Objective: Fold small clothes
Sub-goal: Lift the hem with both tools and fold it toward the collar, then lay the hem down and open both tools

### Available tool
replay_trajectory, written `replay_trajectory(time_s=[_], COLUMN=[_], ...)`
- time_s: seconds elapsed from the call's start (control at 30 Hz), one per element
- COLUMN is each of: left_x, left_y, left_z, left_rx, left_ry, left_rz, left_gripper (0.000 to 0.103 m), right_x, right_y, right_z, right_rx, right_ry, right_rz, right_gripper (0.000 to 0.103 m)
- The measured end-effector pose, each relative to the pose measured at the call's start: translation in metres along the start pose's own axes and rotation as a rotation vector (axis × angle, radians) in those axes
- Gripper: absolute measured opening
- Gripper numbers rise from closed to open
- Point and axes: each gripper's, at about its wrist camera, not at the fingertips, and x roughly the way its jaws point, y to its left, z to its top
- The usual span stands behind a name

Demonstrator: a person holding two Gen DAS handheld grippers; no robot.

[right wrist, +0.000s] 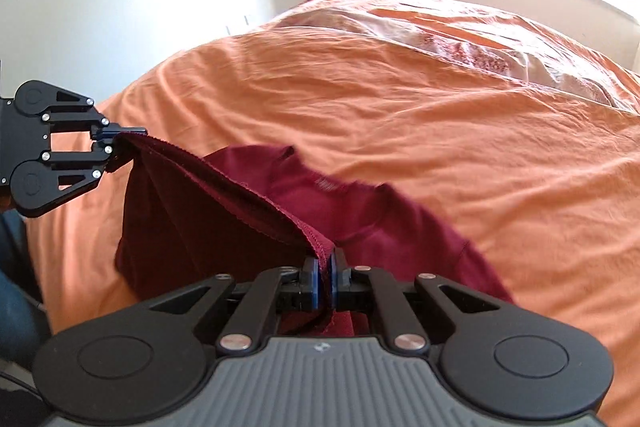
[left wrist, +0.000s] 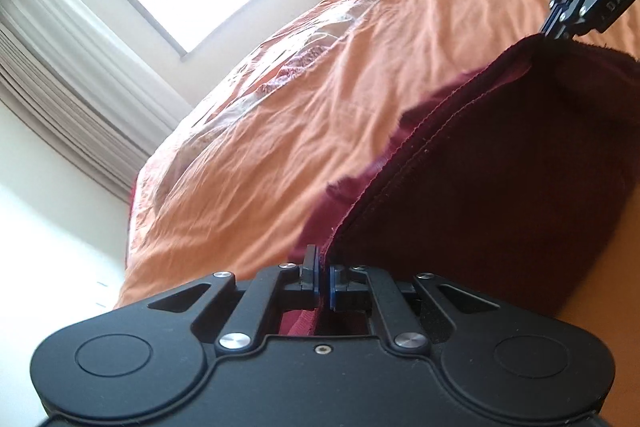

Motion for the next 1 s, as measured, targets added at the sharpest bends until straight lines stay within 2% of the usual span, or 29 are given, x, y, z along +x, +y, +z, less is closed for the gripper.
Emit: replay_trajectory(time_s=[0.13, 0.37, 0.6, 0.67, 0.7, 0.73, 0.77, 0.8, 0.83, 0.9, 0.93, 0.97, 1.0], left_x=[0.044, 0.114, 0.152, 0.162, 0.166, 0.17, 0.172, 0.175, 0.177, 0.18, 0.181, 0.18, 0.177], left_y=[0.02, 0.042, 0.048, 0.05, 0.052, 0.053, 0.054, 0.056, 0.058, 0.062, 0.066, 0.07, 0.074], left_z=[0.017, 0.021, 0.014, 0.012, 0.011, 0.01, 0.009, 0.009, 0.008, 0.007, 0.005, 0.004, 0.0], left_rx=[-0.015, -0.103, -0.194, -0.22, -0.234, -0.249, -0.261, -0.273, -0.286, -0.33, -0.365, -0.402, -0.446], left_ry=[0.017, 0.098, 0.155, 0.167, 0.174, 0.181, 0.187, 0.192, 0.198, 0.206, 0.207, 0.199, 0.178], left_rz=[-0.024, -0.09, -0.139, -0.153, -0.161, -0.167, -0.17, -0.171, -0.173, -0.182, -0.203, -0.225, -0.239], left_gripper=[0.005, 0.005, 0.007, 0.007, 0.008, 0.009, 0.012, 0.016, 0.019, 0.042, 0.069, 0.087, 0.092], right_x=[0.038, 0.081, 0.105, 0.107, 0.108, 0.108, 0.108, 0.107, 0.106, 0.099, 0.095, 0.091, 0.086], right_y=[-0.02, -0.039, -0.051, -0.053, -0.054, -0.054, -0.054, -0.054, -0.052, -0.05, -0.05, -0.05, -0.051], right_z=[0.022, 0.027, 0.026, 0.026, 0.026, 0.027, 0.027, 0.028, 0.027, 0.024, 0.02, 0.016, 0.011], right_rx=[0.023, 0.074, 0.111, 0.117, 0.12, 0.123, 0.124, 0.121, 0.109, 0.085, 0.088, 0.1, 0.116], right_ry=[0.038, 0.093, 0.115, 0.114, 0.11, 0.102, 0.101, 0.103, 0.096, 0.062, 0.048, 0.038, 0.022], right_rz=[-0.017, -0.042, -0.029, -0.029, -0.033, -0.04, -0.054, -0.073, -0.099, -0.128, -0.147, -0.167, -0.183], right_gripper=[0.007, 0.008, 0.008, 0.012, 0.017, 0.026, 0.044, 0.056, 0.073, 0.082, 0.09, 0.094, 0.094])
